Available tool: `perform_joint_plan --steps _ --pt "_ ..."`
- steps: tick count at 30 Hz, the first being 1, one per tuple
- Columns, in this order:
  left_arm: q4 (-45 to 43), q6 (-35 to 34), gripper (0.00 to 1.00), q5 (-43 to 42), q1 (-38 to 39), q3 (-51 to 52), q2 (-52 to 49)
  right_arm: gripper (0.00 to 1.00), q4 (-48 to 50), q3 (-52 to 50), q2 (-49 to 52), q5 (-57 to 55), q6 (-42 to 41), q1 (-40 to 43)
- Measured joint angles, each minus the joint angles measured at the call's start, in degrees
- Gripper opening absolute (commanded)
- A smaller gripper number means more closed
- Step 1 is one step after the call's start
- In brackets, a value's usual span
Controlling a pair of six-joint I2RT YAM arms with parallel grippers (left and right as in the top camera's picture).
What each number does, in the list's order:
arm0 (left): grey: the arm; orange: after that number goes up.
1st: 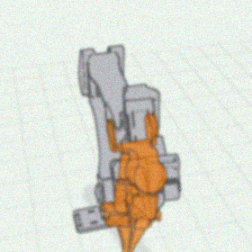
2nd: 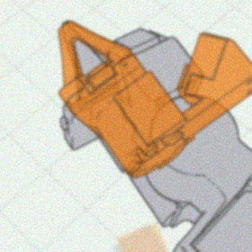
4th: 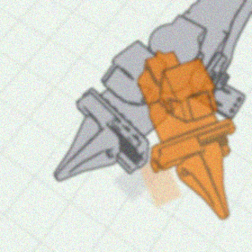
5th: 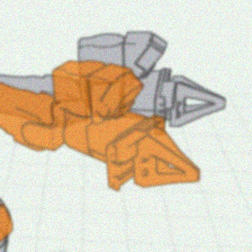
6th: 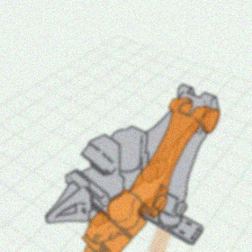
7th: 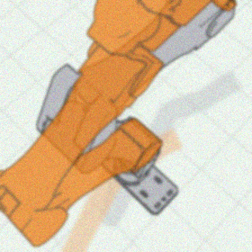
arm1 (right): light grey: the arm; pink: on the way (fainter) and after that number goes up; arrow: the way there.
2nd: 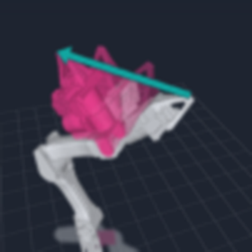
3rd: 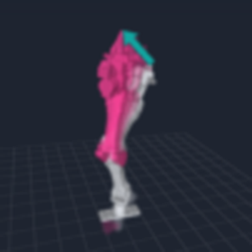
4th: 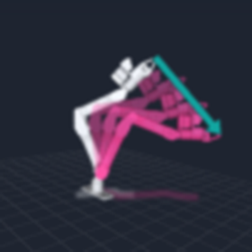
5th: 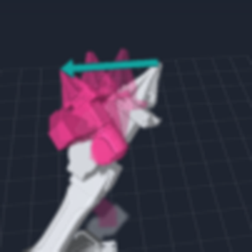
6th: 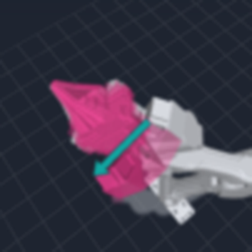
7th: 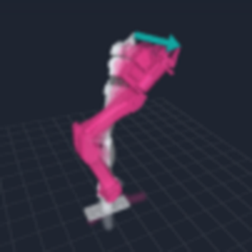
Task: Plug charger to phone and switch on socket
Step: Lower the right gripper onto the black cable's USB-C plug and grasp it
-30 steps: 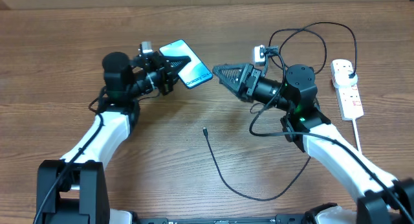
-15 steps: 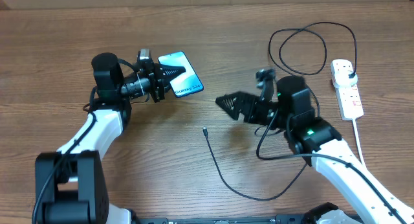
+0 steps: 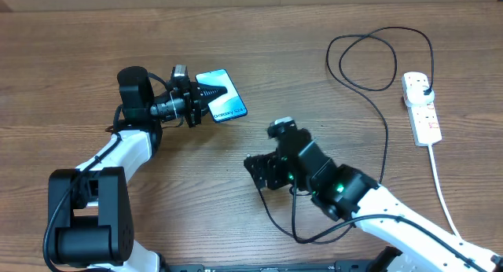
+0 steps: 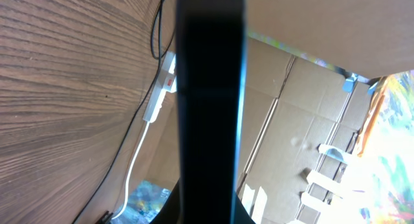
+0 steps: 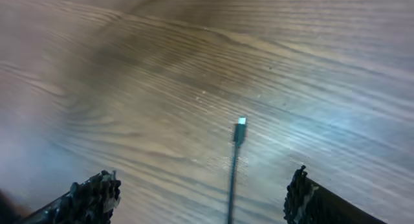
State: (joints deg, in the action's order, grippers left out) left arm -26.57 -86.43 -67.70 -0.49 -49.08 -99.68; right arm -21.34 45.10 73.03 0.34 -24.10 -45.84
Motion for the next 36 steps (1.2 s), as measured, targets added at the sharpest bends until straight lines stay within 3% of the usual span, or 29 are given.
perform_joint_plan --steps 5,11,14,36 --pt "0.0 0.02 0.05 0.02 0.0 0.0 0.0 0.79 -3.74 1.07 4.72 -6.29 2.99 -3.3" --pt "-0.02 0.07 0.04 0.0 0.0 0.0 0.0 0.74 -10.1 9.33 14.69 -9.46 6.05 -4.48" --pt "-0.02 0.52 0.04 0.0 0.0 0.0 0.0 0.66 -11.19 13.44 18.34 -9.99 6.91 -4.5" --pt "0.0 2.6 0.04 -0.02 0.0 0.0 0.0 0.6 -9.4 15.04 29.57 -10.91 8.52 -7.45"
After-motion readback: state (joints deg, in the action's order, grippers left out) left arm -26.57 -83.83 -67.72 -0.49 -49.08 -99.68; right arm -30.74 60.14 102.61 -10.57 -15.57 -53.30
